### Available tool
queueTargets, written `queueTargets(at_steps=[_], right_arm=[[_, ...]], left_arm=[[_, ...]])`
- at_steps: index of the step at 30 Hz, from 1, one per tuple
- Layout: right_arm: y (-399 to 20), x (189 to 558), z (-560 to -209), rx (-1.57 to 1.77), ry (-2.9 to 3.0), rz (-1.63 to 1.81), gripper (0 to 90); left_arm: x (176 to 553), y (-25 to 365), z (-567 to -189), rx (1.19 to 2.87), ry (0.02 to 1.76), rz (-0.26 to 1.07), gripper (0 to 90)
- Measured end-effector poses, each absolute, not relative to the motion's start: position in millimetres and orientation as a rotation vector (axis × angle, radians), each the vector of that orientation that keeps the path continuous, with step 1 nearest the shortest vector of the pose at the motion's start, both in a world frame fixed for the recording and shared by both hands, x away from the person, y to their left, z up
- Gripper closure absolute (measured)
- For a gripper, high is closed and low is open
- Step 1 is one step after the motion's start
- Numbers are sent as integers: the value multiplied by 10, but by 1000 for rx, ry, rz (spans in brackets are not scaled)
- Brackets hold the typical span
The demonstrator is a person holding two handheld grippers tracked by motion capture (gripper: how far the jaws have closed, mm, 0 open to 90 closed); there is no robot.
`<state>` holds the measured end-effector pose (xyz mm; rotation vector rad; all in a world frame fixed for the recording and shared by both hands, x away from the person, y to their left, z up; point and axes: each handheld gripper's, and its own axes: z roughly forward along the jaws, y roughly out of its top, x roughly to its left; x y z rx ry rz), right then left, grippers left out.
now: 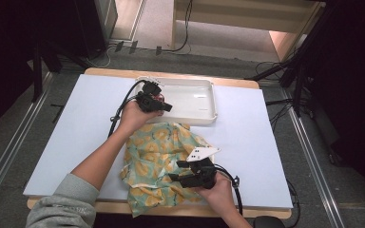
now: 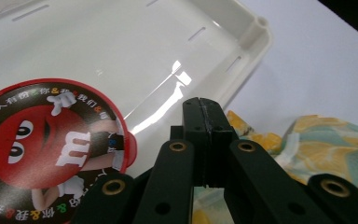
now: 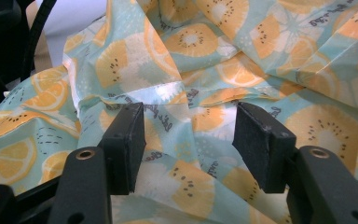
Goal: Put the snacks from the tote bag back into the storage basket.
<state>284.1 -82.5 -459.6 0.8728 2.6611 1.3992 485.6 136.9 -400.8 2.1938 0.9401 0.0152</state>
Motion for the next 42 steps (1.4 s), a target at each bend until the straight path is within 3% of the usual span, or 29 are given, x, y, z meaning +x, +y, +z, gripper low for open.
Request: queueTargets(at_steps=[42], right_arm=[[-816, 2842, -4603, 872, 2665, 1393, 455]], left_arm=[[4900, 1717, -4147, 2179, 1018, 76, 900]])
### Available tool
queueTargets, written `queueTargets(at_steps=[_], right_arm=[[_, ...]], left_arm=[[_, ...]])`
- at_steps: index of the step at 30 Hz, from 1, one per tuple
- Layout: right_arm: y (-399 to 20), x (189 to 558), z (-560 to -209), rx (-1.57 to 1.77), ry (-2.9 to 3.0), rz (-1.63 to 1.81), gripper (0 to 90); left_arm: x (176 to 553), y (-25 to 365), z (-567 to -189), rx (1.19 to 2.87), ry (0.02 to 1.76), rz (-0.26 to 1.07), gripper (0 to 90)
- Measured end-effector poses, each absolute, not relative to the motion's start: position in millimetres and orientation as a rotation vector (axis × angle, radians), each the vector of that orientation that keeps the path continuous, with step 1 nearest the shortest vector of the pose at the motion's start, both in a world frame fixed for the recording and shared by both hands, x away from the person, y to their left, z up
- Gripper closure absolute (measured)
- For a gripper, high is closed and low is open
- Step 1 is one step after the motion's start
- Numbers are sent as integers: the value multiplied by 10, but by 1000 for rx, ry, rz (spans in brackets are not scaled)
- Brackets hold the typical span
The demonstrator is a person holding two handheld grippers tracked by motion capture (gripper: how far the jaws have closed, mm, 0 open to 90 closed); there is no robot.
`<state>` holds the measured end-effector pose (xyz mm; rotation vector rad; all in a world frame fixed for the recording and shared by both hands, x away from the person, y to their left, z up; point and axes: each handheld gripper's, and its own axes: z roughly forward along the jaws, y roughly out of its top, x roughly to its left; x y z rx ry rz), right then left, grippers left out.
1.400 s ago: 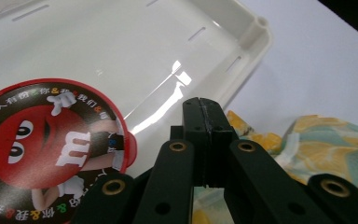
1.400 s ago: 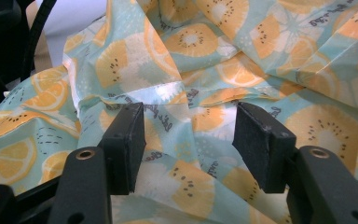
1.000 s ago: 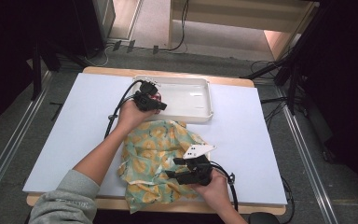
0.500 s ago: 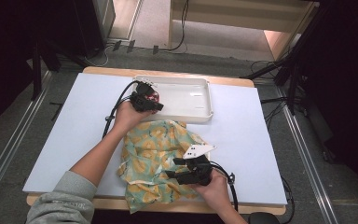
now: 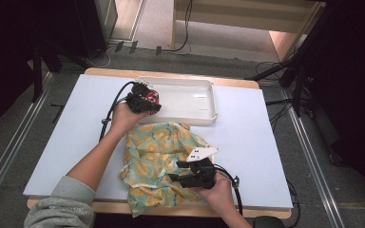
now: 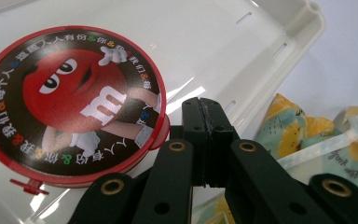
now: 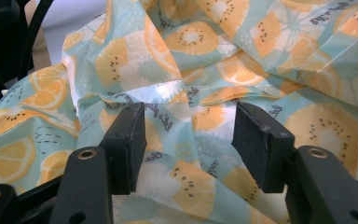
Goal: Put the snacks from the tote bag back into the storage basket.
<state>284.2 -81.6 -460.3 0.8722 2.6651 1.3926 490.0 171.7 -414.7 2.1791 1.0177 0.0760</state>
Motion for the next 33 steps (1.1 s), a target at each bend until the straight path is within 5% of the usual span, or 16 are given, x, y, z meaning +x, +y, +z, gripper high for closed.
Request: queueTargets(at_steps=[23, 33], right_arm=[[-815, 2843, -4606, 875, 2665, 1389, 456], [-813, 2851, -4601, 892, 2667, 1403, 449]], left_arm=[[4883, 1904, -4136, 2175, 1051, 98, 889], [4813, 1897, -4038, 2172, 1022, 55, 747]])
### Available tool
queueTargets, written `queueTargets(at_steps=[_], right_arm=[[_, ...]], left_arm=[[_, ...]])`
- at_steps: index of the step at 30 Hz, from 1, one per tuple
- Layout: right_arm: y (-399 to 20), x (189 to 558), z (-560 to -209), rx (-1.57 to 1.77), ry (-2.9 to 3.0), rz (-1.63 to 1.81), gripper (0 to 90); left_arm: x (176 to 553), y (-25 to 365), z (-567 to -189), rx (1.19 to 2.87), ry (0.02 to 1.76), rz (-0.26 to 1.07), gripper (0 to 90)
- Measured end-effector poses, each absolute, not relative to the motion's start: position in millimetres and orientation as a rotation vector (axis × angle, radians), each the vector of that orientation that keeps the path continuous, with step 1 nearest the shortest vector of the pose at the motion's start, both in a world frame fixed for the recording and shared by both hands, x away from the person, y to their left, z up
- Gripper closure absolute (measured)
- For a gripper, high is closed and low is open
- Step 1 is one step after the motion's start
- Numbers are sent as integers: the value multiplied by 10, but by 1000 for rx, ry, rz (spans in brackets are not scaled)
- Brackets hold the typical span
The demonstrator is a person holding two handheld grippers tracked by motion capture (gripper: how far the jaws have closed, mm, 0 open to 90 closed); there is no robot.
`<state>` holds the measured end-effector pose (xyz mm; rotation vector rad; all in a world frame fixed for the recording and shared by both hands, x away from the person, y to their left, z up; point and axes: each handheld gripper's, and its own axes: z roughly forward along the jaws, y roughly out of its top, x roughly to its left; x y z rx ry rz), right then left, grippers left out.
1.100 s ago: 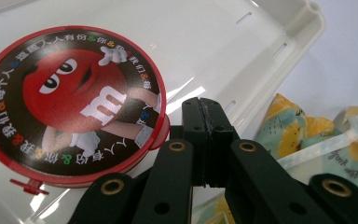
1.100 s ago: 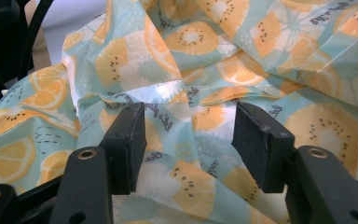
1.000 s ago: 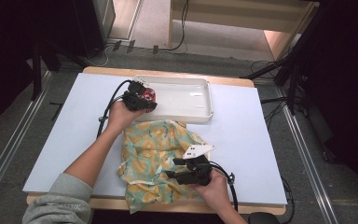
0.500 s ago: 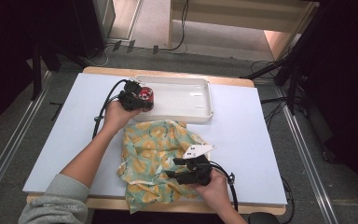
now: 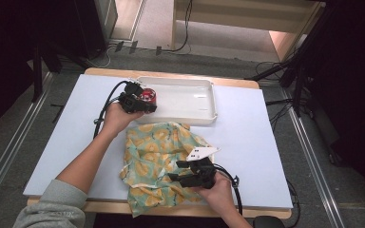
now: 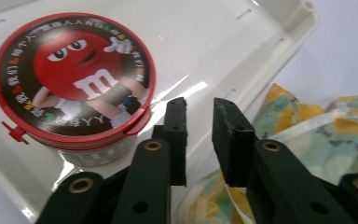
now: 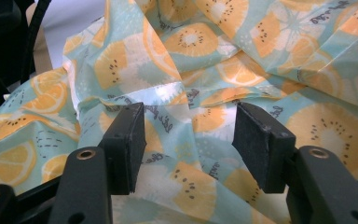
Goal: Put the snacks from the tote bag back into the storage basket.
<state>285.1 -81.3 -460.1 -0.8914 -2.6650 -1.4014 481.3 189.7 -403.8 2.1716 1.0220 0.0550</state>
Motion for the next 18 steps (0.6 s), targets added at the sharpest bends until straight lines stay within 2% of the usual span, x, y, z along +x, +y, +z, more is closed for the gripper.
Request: queueTargets(at_steps=[5, 10, 18], right_arm=[[-806, 2843, -4604, -888, -2673, -1397, 449], [-810, 2843, -4602, -887, -2675, -1397, 449], [-809, 2841, -4601, -886, -2676, -1398, 449]], left_arm=[[4737, 1886, -3956, 2181, 984, 39, 583], [4656, 1886, -3876, 2180, 953, 14, 465], [4476, 1898, -3792, 2183, 915, 8, 408]])
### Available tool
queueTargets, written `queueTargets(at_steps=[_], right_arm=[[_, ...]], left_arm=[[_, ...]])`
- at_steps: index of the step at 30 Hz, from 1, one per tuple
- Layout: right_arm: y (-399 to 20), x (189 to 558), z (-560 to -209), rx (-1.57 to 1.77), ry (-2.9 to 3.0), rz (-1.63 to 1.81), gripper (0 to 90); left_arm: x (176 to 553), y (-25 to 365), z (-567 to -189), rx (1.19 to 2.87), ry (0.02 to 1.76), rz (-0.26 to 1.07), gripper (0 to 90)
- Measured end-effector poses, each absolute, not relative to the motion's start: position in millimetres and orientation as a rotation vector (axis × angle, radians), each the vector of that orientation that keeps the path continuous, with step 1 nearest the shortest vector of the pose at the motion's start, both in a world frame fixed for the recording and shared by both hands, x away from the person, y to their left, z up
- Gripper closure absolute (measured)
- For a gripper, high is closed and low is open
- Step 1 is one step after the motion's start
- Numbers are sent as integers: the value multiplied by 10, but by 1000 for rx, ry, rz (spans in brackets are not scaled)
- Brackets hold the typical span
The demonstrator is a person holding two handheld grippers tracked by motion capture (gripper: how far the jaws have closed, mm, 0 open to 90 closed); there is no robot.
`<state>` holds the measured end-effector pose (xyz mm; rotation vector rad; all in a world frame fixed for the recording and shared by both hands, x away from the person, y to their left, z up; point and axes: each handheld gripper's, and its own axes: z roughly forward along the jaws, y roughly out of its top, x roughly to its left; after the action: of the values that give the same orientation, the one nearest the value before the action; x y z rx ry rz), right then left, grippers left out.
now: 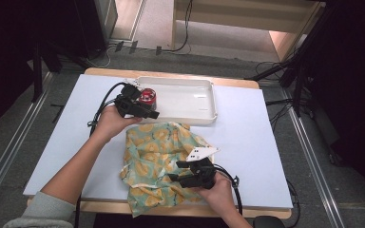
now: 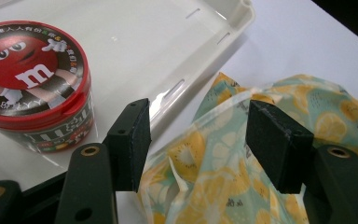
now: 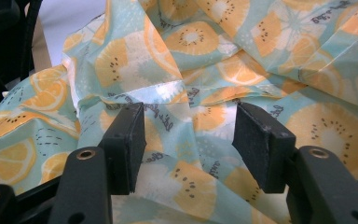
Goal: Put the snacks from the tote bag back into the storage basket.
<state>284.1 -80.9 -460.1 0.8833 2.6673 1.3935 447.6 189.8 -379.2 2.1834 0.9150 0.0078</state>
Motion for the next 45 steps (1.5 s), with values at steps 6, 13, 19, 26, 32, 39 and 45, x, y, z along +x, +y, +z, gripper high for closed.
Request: queueTargets(at_steps=[6, 13, 19, 26, 32, 39, 45], right_arm=[[-809, 2841, -4603, 883, 2669, 1391, 449], [-806, 2842, -4606, 884, 2670, 1390, 448], [-806, 2841, -4608, 889, 2674, 1385, 447], [-797, 2841, -4614, 889, 2677, 1381, 446], [-796, 2842, -4616, 888, 2677, 1381, 445], [-802, 2842, -4614, 886, 2677, 1378, 445], [-810, 2844, -4611, 890, 2678, 1372, 443]], left_arm=[[4343, 1921, -3772, 2169, 887, -1, 378], [4172, 1993, -3731, 2161, 868, 9, 368], [4025, 2102, -3756, 2176, 857, 3, 376], [3844, 2245, -3745, 2150, 857, 17, 372], [3710, 2300, -3747, 2148, 853, 31, 370], [3558, 2328, -3774, 2139, 830, 45, 369], [3428, 2371, -3821, 2133, 816, 47, 365]])
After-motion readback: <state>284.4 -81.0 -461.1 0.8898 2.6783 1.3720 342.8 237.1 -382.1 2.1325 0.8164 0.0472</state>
